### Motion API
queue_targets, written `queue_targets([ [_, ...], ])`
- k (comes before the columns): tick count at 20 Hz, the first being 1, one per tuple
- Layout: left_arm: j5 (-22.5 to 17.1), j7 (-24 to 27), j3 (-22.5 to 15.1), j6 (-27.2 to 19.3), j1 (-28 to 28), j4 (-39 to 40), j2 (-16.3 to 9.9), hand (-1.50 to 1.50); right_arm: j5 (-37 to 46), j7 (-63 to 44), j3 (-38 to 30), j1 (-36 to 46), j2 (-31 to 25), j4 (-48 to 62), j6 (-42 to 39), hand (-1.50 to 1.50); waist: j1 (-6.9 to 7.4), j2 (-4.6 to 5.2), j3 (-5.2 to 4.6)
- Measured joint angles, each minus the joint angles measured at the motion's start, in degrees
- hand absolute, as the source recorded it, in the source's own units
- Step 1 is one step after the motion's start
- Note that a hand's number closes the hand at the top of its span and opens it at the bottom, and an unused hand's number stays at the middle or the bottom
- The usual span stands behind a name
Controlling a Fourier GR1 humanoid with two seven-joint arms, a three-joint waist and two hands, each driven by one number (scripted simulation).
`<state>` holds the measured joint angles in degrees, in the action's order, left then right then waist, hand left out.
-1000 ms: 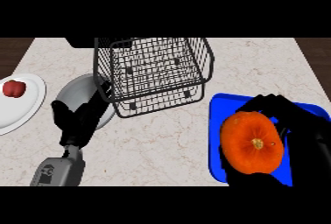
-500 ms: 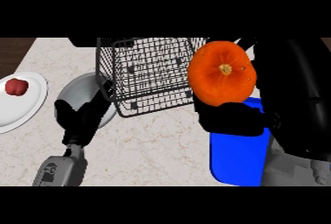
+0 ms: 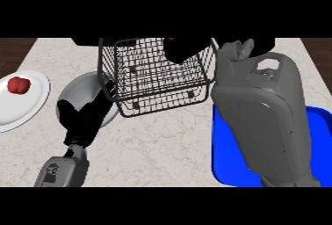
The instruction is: Pick the squash from the tray and place it in the tiered basket
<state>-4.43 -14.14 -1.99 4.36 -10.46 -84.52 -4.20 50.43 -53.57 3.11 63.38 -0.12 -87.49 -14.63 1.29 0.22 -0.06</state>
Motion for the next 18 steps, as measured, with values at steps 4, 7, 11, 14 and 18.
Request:
queue_targets([
  [4, 0.3, 0.3, -0.2, -0.2, -0.8, 1.0, 0.6, 0.0, -0.8, 3.3, -0.4, 4.0, 0.1, 11.7, 8.3, 1.5, 0.18, 0.13, 0.0],
  [7, 0.6, -0.6, -0.6, -0.5, -0.9, 0.4, 0.9, 0.0, -2.2, 6.1, -0.3, 6.6, 0.1, 19.8, 14.5, 1.5, 0.43, 0.18, 0.0],
  [11, 0.8, -0.1, -0.8, -0.4, -1.4, 0.9, 1.2, 0.0, -5.5, 9.7, 0.6, 9.8, 0.1, 30.7, 22.3, 1.5, 0.99, 0.36, -0.03],
  [14, 0.3, 0.5, -0.5, 0.9, -1.4, 1.3, 0.6, 0.0, -9.3, 12.2, 0.5, 11.0, 0.1, 36.7, 28.0, 1.5, 1.58, 0.54, -0.02],
  [18, 0.0, 0.3, -0.8, 1.5, -2.5, 1.4, 0.7, 0.0, -18.2, 17.5, -0.4, 11.0, 0.1, 40.4, 35.2, -1.5, 2.88, 0.86, 0.0],
])
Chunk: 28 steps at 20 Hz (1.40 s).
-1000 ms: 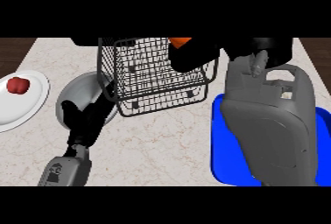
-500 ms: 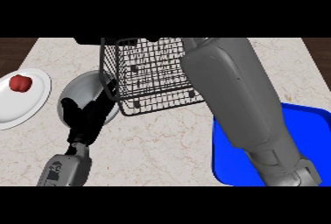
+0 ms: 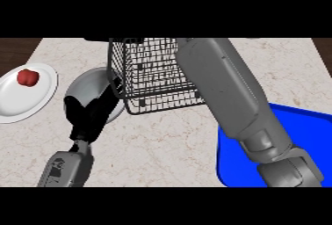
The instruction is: Pick the squash from the tray and place it in the tiered basket
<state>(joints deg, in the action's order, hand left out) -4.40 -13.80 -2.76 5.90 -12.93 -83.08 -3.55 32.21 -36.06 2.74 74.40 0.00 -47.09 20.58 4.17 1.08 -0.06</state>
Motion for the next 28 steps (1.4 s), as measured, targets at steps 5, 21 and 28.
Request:
queue_targets([
  [5, 0.5, -0.2, -0.8, 0.0, -1.2, 0.7, 0.7, 0.0, -10.1, 9.7, 1.3, 1.5, 0.0, 6.2, 4.4, -1.5, 0.97, 0.24, -0.01],
  [21, -0.1, -0.2, 0.9, -0.3, 1.1, -0.4, 0.0, 0.0, -21.4, 20.7, 0.8, 7.5, -0.7, 15.8, 25.3, -1.5, -1.72, -0.62, -0.01],
  [28, 0.1, 0.2, 2.1, -1.5, 4.2, -1.6, -0.4, 0.0, -22.0, 17.0, 1.9, -2.2, -7.1, 6.3, 18.5, -1.5, -5.31, -1.7, 0.08],
])
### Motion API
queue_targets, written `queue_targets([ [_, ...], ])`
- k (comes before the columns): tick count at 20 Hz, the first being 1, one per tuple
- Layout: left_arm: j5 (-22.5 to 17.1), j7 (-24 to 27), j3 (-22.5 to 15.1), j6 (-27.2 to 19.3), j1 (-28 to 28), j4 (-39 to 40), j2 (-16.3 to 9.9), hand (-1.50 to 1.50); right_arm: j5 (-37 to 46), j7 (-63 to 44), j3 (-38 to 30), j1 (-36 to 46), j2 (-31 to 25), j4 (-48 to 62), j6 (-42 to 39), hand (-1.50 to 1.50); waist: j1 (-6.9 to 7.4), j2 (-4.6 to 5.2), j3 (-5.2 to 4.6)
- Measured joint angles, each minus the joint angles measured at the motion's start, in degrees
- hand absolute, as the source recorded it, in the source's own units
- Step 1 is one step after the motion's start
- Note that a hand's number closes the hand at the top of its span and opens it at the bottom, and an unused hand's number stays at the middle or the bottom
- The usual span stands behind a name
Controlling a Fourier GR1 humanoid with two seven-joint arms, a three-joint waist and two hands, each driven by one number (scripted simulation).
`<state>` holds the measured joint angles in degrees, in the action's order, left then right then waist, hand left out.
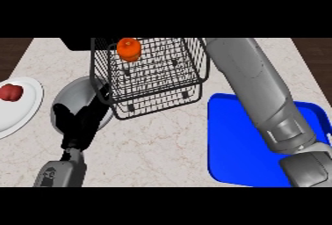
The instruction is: Pick the squash from the tray and place it in the tiered basket
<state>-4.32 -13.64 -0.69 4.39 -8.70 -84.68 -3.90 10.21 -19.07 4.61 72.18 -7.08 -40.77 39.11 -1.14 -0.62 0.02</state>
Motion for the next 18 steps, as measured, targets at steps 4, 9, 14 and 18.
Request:
queue_targets([
  [4, -0.1, -0.3, 1.0, -0.5, 0.4, -0.1, -0.5, 0.0, -2.0, -1.9, 1.3, -7.8, -5.7, -10.1, -9.1, -1.5, -1.51, -0.41, 0.03],
  [9, -0.2, -0.1, 1.8, -0.8, 1.3, -0.6, -1.0, 0.0, -6.9, -3.7, 0.4, -18.1, -15.3, -24.0, -20.9, -1.5, -2.75, -0.65, 0.03],
  [14, -0.4, 0.4, 1.7, 0.0, 2.7, -1.4, -1.3, 0.0, -13.7, -6.7, -4.7, -30.0, -25.0, -39.0, -29.3, -1.5, -2.64, -0.51, 0.03],
  [18, -0.8, -0.7, 1.5, 0.2, 2.9, -3.3, -1.4, 0.0, -19.9, -7.5, -11.7, -40.8, -31.4, -49.5, -34.8, -1.5, -2.11, -0.3, 0.03],
])
